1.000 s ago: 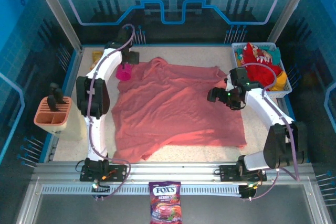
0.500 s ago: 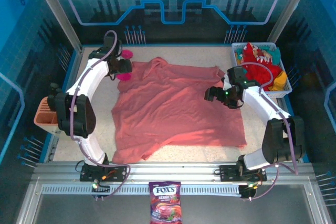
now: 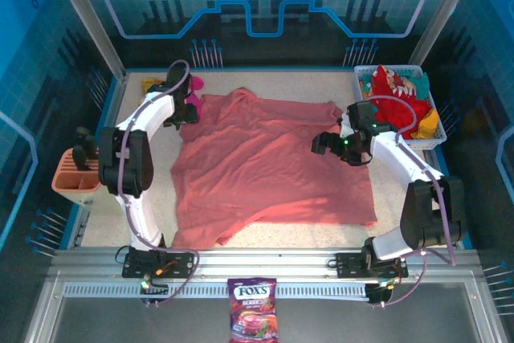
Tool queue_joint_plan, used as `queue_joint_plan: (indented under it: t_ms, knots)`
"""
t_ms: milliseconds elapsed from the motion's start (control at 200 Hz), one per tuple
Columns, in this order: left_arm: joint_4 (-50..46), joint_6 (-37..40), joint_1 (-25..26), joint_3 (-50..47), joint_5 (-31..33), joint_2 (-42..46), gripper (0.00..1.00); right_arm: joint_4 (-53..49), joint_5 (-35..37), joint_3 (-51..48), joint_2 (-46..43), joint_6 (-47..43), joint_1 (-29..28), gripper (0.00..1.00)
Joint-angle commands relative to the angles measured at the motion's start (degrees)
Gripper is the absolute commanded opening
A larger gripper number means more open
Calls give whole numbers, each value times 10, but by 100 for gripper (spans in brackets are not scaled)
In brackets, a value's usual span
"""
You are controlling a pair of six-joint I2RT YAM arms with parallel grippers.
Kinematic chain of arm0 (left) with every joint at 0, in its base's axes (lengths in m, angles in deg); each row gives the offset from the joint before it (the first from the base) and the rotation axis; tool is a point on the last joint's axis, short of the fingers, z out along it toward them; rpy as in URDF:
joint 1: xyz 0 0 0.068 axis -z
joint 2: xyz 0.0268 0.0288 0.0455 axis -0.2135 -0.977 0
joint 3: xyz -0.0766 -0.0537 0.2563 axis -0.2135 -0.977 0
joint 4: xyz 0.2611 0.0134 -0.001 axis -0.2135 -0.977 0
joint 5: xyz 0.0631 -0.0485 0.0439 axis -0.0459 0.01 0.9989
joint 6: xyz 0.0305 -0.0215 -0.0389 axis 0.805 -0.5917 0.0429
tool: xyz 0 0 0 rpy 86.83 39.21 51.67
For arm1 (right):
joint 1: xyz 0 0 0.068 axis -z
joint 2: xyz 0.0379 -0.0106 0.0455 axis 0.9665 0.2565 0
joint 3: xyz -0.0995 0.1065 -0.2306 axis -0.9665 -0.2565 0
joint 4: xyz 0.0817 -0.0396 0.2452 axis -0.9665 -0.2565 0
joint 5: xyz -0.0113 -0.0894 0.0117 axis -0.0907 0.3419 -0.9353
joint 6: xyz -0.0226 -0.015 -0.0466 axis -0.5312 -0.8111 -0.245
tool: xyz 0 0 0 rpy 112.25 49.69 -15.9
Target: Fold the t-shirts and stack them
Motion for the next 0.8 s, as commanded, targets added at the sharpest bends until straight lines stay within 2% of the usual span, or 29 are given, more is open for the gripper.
queue_joint_plan:
  t_ms: [0,320,485,565,655,795]
  knots:
    - [-7,11,-15,57,30,-47,64,4,-17,15,6,-9,-6,100]
    - [-109,-30,-65,256,18,-174,66,-2,-12,8,2,-14,-6,100]
    - [-122,-22,-71,293,25,-187,66,-3,-15,9,9,-15,-7,100]
    - [-127,-23,-72,291,31,-176,66,-3,-13,10,11,-14,-7,100]
    - [-135,-33,-70,271,3,-139,67,-13,6,14,12,-12,-5,100]
    - [-126,-61,-59,159,-61,-20,71,-41,53,8,-3,5,-3,100]
